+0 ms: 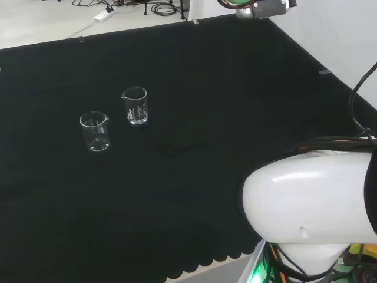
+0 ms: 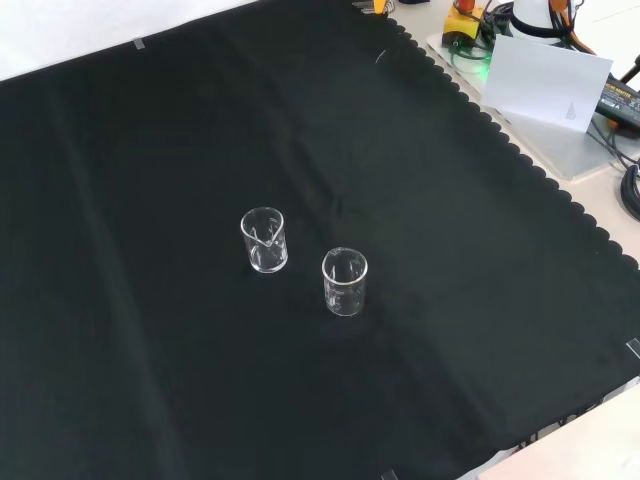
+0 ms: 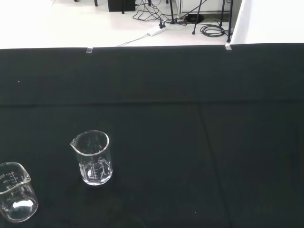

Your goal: Pick up the beaker on the right.

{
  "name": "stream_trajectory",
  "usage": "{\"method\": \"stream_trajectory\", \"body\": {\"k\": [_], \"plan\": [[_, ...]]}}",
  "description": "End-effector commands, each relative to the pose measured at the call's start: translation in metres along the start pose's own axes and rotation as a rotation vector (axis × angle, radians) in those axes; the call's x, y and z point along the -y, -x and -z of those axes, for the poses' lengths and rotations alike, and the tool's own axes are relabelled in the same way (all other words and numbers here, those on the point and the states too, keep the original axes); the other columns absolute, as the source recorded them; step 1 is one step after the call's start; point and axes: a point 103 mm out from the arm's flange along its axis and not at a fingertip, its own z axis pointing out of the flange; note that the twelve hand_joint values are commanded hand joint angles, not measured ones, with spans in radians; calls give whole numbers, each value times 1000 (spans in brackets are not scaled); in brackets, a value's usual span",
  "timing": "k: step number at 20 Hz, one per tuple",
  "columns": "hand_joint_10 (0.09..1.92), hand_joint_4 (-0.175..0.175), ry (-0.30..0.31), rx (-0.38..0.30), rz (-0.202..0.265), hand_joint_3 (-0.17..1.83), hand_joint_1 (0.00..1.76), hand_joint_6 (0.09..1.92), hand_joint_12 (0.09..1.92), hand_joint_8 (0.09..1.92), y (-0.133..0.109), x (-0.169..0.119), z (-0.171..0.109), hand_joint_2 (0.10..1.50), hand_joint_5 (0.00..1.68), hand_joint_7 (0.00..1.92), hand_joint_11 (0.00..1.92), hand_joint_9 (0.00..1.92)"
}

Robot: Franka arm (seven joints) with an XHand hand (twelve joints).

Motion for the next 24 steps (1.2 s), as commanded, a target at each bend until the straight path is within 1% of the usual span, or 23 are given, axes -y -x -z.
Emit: {"method": "stream_trajectory", "body": {"k": [1, 4, 12, 14, 17, 20, 22, 23, 24], "plan": [[553, -6, 31, 30, -16, 161, 57, 87, 563, 115, -8, 10, 31, 1368, 111, 108, 0, 20], [544, -6, 28, 42, -8, 172, 5, 87, 509, 116, 1, 11, 34, 1402, 121, 105, 0, 9], [544, -6, 32, 30, -22, 170, 0, 87, 501, 120, 0, 11, 33, 1407, 126, 108, 0, 12], [544, -6, 23, 30, -21, 169, 0, 87, 501, 121, -1, 10, 27, 1408, 127, 109, 0, 14], [546, -6, 7, 28, -16, 165, 0, 87, 501, 124, -7, 7, 11, 1406, 128, 114, 0, 18], [549, -7, -8, 21, -9, 147, 43, 87, 501, 133, -10, 2, 0, 1388, 128, 121, 0, 24], [552, -10, -10, 7, -2, 125, 113, 87, 502, 140, -11, -2, -8, 1353, 127, 124, 0, 29], [556, -11, -12, 2, -1, 115, 151, 87, 507, 145, -12, -4, -4, 1334, 127, 128, 0, 34], [561, -12, -15, -6, 2, 105, 191, 87, 516, 151, -14, -6, -7, 1315, 128, 133, 0, 42]]}}
